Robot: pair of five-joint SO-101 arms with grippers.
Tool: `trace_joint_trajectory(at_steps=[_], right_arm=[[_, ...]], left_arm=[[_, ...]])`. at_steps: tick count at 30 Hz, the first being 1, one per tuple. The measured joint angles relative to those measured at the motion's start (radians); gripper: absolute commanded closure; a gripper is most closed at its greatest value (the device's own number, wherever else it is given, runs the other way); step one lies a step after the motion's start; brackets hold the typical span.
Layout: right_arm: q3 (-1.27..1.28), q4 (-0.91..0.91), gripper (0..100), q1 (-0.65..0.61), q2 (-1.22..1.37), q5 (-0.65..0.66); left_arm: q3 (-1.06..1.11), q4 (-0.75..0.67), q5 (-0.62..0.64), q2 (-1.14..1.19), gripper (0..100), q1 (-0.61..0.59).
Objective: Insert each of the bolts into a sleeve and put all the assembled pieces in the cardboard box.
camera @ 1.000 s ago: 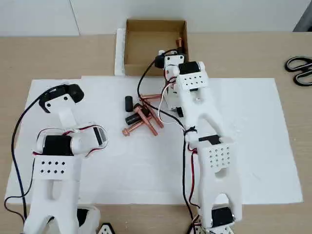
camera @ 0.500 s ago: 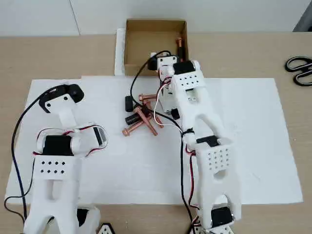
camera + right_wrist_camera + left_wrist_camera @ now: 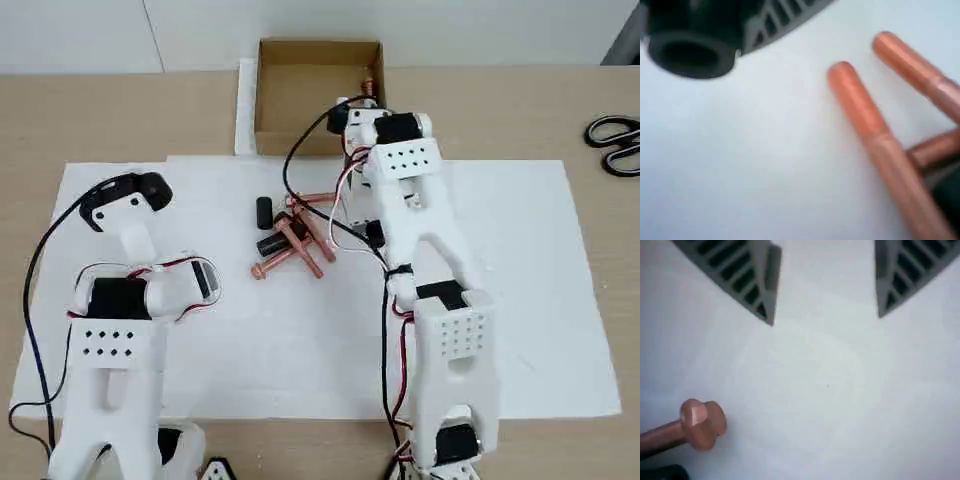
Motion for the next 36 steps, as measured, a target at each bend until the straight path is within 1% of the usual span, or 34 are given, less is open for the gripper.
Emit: trace_joint_trajectory(at_steps=[3,9,12,19,22,25,28,30,36], right_arm=[[0.058,0.000,98.0,0.014,-0.075,-0.003],[0.276,-0.005,97.8,0.003,-0.342,-0.005],[0.384,-0.077,97.7,-0.003,-0.393,-0.005],[0.566,-0.322,97.1,-0.002,-0.359,-0.011],[0.580,-0.381,91.4,0.003,-0.295,-0.011],[0.580,-0.399,84.2,-0.002,-0.235,-0.011],[0.577,-0.402,79.4,-0.003,-0.206,-0.011],[0.577,-0.402,77.8,-0.011,-0.201,-0.012],[0.575,-0.402,77.5,-0.020,-0.199,-0.014]], left_arm=[[0.000,0.000,0.000,0.000,87,0.000],[0.000,0.000,0.000,0.000,87,0.000],[0.000,0.000,0.000,0.000,87,0.000],[0.000,0.000,0.000,0.000,87,0.000],[0.000,0.000,0.000,0.000,87,0.000],[0.000,0.000,0.000,0.000,87,0.000],[0.000,0.000,0.000,0.000,87,0.000],[0.000,0.000,0.000,0.000,87,0.000],[0.000,0.000,0.000,0.000,87,0.000]])
